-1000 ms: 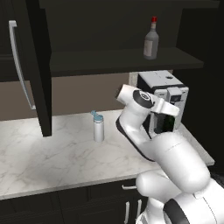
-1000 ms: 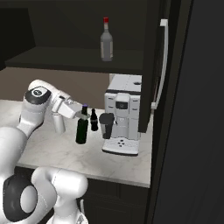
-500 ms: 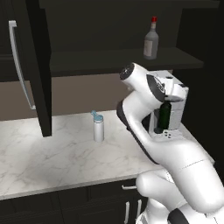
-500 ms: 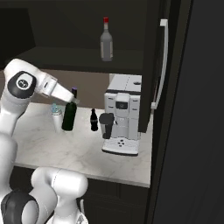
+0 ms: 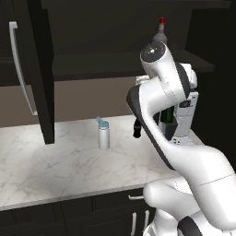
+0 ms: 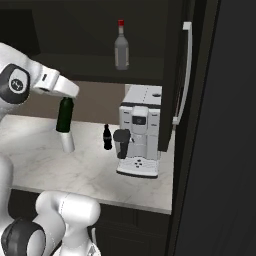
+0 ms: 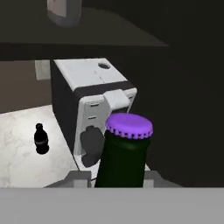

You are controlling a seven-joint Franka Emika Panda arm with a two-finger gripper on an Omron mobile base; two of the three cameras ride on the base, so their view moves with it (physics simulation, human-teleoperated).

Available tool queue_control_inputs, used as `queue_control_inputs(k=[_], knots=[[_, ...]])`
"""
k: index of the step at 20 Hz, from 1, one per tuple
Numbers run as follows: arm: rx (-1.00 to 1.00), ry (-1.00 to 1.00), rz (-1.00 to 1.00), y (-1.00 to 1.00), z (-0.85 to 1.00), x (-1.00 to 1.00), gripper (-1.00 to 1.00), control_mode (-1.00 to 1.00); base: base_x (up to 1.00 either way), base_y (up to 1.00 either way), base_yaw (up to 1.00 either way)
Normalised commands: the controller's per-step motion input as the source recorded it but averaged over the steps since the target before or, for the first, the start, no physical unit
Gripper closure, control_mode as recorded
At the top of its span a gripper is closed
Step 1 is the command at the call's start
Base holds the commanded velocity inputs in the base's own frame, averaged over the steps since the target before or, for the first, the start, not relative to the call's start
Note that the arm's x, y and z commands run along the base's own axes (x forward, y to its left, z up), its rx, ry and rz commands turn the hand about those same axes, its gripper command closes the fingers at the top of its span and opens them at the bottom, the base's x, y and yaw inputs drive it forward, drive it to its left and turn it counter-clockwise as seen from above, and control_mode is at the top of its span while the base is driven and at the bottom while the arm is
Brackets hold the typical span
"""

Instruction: Sort all alcoholic drinks to one cabinet, and non-alcoholic drinks to the other.

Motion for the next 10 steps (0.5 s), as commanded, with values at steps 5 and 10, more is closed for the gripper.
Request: queue_control_inputs(k=[5,10], knots=[[0.11,-0.26,0.26,0.40,0.49,0.00,1.00,-1.00,0.00,0.00,0.00],[0.08,-0.37,0.22,0.32,0.40,0.00,1.00,-1.00,0.00,0.00,0.00]])
